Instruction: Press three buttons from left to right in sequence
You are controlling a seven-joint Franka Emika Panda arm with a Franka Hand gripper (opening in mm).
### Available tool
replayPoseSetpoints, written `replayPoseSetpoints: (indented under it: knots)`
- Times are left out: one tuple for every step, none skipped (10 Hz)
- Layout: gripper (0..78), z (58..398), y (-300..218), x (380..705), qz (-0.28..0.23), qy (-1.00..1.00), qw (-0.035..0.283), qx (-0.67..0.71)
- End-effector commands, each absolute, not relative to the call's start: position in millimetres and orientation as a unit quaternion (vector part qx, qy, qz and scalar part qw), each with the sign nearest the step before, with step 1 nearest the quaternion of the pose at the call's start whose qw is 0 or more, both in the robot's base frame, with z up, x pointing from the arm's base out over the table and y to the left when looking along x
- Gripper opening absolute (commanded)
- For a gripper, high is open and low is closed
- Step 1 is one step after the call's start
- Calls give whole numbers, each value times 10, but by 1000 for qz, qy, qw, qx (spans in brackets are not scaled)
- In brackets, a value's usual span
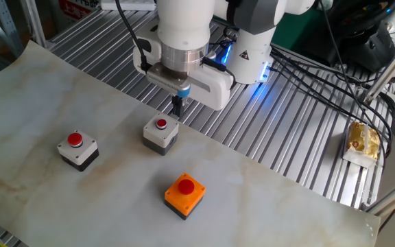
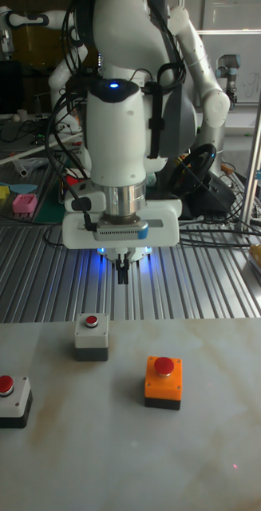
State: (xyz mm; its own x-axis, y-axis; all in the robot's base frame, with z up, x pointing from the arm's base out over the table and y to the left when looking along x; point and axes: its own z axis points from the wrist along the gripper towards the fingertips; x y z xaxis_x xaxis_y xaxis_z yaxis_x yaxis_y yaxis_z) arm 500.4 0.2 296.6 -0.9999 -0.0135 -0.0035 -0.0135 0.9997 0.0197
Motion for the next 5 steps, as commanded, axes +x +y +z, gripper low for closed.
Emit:
replayPoseSetpoints:
  knots:
    - [0,2973,-5,5042,10,1000,4,-9]
    - [0,2978,-11,5052,9,1000,4,-9]
    - [0,2988,-25,5079,10,1000,4,-10]
    - [0,2997,-48,5122,9,1000,3,-12]
    - [0,2998,-56,5137,9,1000,3,-12]
